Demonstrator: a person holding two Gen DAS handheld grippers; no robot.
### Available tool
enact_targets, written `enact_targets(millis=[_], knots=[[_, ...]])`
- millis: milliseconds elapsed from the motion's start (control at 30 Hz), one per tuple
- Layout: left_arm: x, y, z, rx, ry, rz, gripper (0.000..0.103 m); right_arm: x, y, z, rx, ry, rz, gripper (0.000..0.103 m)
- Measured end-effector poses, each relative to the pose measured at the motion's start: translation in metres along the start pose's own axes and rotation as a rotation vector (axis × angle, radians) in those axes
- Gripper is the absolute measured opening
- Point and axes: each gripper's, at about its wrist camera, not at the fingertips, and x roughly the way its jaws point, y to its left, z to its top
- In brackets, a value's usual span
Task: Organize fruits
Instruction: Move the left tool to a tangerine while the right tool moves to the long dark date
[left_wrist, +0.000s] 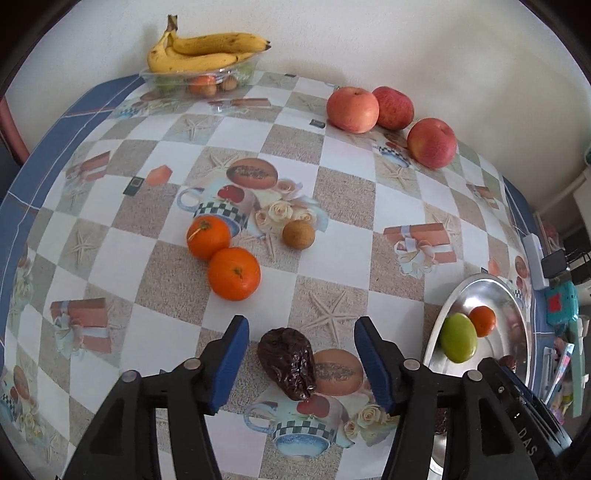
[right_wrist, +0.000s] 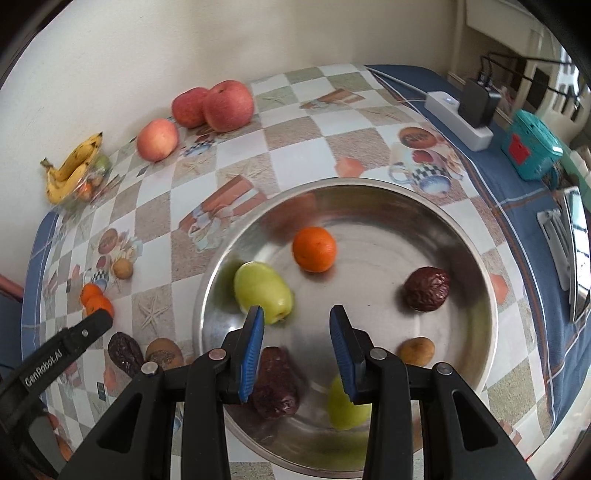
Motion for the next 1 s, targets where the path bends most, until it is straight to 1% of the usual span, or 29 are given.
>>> enact_targets(millis=[67,133,167,200,233,300,400,500,600,667,800,867,1000], knots=[[0.003,-0.001,-0.001,-0.001,0.017,0.005,0.069,0.0,0.007,-0.001,-0.028,-0.004,0.003,0.038],[0.007,-0.001,-0.003,0.0,0.039,0.005,0.082,-0.002,0.014,-0.002,-0.054,-0.012,0.007,0.038],[0.009,-0.001,-0.004,-0.002,0.046,0.007,0.086,-0.002,0.015,-0.002,-0.062,-0.019,0.008,0.04],[0.01,-0.001,-0.004,-0.004,0.052,0.014,0.095,-0.002,0.017,-0.002,-0.071,-0.023,0.008,0.049],[0.011,0.0,-0.005,-0.004,0.054,0.024,0.103,-0.001,0.019,-0.003,-0.082,-0.023,0.002,0.065],[0.011,0.002,-0.006,0.001,0.046,0.054,0.103,0.001,0.022,-0.003,-0.101,-0.025,-0.013,0.081],[0.009,0.004,-0.005,0.015,0.027,0.101,0.103,0.004,0.027,-0.004,-0.135,-0.03,-0.039,0.085],[0.008,0.007,-0.004,0.007,0.022,0.113,0.103,0.003,0.031,-0.005,-0.164,-0.045,-0.057,0.091],[0.006,0.012,-0.002,-0.015,0.024,0.105,0.103,0.002,0.033,-0.006,-0.178,-0.056,-0.054,0.091],[0.004,0.015,0.0,-0.025,0.023,0.096,0.103,0.004,0.034,-0.005,-0.181,-0.044,-0.042,0.091],[-0.01,0.027,0.009,-0.059,-0.014,0.086,0.103,0.009,0.035,-0.007,-0.184,-0.031,-0.042,0.091],[-0.017,0.035,0.015,-0.065,-0.038,0.1,0.103,0.008,0.036,-0.007,-0.188,-0.038,-0.042,0.091],[-0.02,0.05,0.023,-0.062,-0.043,0.123,0.103,0.006,0.038,-0.007,-0.193,-0.05,-0.031,0.091]])
